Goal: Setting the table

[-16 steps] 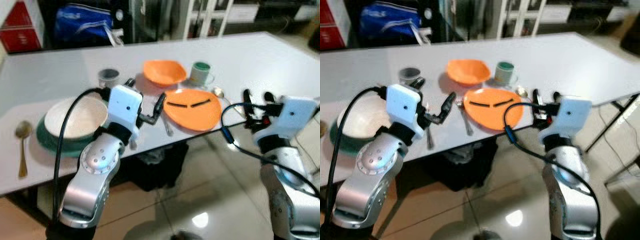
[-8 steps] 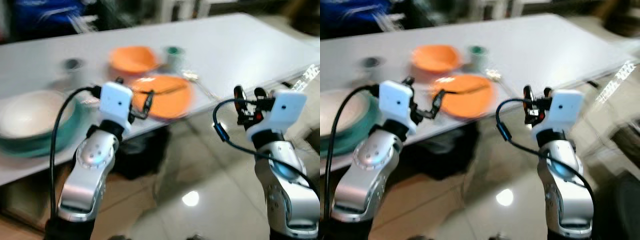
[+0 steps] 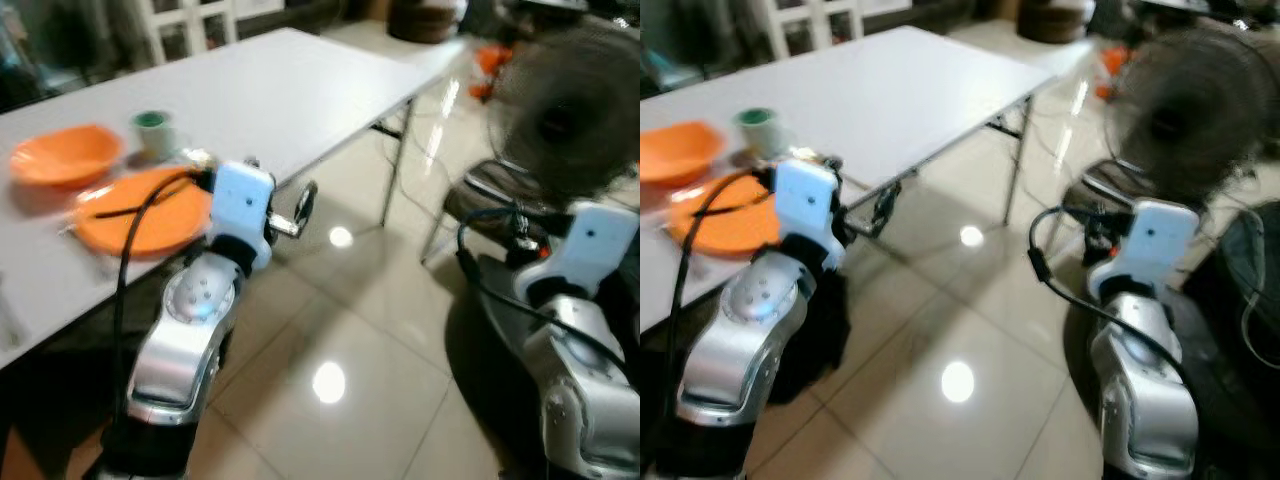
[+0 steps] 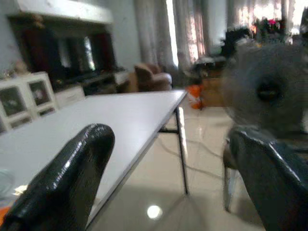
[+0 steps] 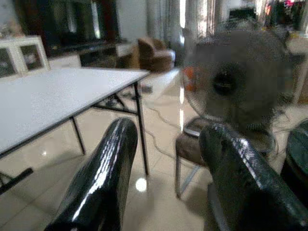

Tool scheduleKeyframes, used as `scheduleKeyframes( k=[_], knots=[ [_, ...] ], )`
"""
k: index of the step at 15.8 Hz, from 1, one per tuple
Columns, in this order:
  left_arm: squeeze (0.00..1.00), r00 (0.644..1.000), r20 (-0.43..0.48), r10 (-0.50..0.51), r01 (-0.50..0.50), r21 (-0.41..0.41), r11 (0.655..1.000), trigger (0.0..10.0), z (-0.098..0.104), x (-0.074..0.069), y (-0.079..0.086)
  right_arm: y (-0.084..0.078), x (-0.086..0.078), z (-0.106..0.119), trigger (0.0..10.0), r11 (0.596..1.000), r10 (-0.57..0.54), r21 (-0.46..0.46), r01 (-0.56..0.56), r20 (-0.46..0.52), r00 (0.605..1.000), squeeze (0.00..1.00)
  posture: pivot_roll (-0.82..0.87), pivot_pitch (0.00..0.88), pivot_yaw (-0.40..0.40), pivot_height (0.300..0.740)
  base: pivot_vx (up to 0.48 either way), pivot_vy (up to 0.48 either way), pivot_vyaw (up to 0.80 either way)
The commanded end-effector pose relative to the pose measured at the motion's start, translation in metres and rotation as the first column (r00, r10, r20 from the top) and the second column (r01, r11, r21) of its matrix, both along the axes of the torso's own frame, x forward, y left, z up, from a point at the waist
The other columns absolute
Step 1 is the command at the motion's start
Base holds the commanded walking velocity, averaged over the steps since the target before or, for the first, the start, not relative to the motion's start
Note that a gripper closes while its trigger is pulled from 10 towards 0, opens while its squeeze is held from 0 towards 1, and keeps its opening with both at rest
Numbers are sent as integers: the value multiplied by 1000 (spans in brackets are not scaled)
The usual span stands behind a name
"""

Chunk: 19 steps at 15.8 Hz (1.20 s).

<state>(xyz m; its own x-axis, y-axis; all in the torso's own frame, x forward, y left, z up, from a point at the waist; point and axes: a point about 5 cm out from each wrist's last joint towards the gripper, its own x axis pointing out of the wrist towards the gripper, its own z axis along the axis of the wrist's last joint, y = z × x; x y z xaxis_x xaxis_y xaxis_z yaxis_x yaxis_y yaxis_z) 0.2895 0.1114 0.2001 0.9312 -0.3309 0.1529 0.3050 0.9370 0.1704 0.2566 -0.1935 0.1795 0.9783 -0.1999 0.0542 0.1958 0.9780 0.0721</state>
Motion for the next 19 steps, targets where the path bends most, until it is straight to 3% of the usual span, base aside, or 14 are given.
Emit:
scheduleKeyframes(
  k=[1,4,9,11,19],
  knots=[
    [0,1000,-3,-31,31,2,1000,10000,1,1,-6,-4,-1,0,10000,1000,-21,-11,20,-10,1000,0,-78,76,-17,740,480,0,-719],
    [0,1000,-7,-10,10,-9,1000,10000,1,4,-4,4,7,-8,10000,996,73,-45,-76,-67,995,0,-70,81,-21,740,480,0,-237],
    [0,1000,-19,-12,12,-9,1000,10000,-2,4,-2,12,13,-9,10000,984,154,-82,-160,-79,985,0,-68,84,-23,740,480,0,0],
    [0,999,-26,-19,18,-16,1000,10000,-3,4,-3,11,15,-11,10000,990,137,-34,-140,-82,987,0,-67,82,-22,740,480,0,-691],
    [0,998,-39,-46,45,-29,999,10000,-7,6,-8,4,15,-10,10000,993,100,-48,-104,-78,992,0,-66,76,-19,740,479,0,-775]
  ],
)
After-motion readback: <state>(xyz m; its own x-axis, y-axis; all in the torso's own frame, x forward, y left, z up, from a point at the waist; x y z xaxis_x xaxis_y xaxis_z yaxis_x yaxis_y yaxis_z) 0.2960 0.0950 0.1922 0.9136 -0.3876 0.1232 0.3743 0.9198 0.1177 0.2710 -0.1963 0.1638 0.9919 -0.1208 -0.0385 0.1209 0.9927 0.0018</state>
